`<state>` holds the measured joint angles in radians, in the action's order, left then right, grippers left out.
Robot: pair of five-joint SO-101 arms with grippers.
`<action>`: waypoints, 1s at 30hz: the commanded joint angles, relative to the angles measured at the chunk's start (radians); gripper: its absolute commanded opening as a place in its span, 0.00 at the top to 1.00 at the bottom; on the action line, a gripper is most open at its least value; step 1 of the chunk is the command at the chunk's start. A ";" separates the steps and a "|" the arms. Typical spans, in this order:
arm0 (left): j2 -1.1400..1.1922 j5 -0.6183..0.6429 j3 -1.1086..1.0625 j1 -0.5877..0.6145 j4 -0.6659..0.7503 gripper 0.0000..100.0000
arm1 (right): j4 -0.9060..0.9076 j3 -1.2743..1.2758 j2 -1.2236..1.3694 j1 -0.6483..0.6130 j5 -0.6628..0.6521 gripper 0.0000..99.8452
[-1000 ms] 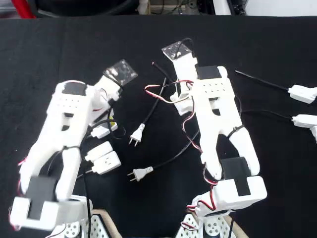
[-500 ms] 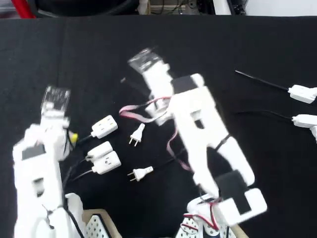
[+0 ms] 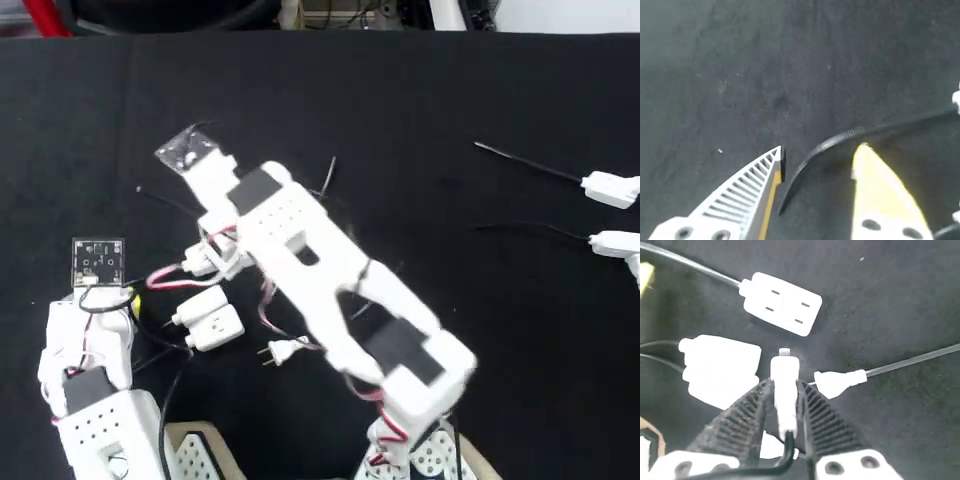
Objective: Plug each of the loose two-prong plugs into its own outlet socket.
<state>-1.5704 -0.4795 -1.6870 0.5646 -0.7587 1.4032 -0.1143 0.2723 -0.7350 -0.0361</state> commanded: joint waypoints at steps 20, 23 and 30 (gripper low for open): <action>-0.129 0.133 -0.019 0.002 -0.144 0.86 | 0.273 -0.645 0.432 0.018 0.069 0.99; -0.129 0.133 -0.019 0.002 -0.146 0.86 | 0.267 -0.662 0.449 0.018 0.072 0.99; -0.129 0.133 -0.019 0.002 -0.146 0.86 | 0.241 -0.676 0.450 0.043 0.072 0.99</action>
<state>-1.6901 -0.3552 -1.6870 0.5646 -0.8953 1.6686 -0.7419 0.7327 -0.7104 0.0253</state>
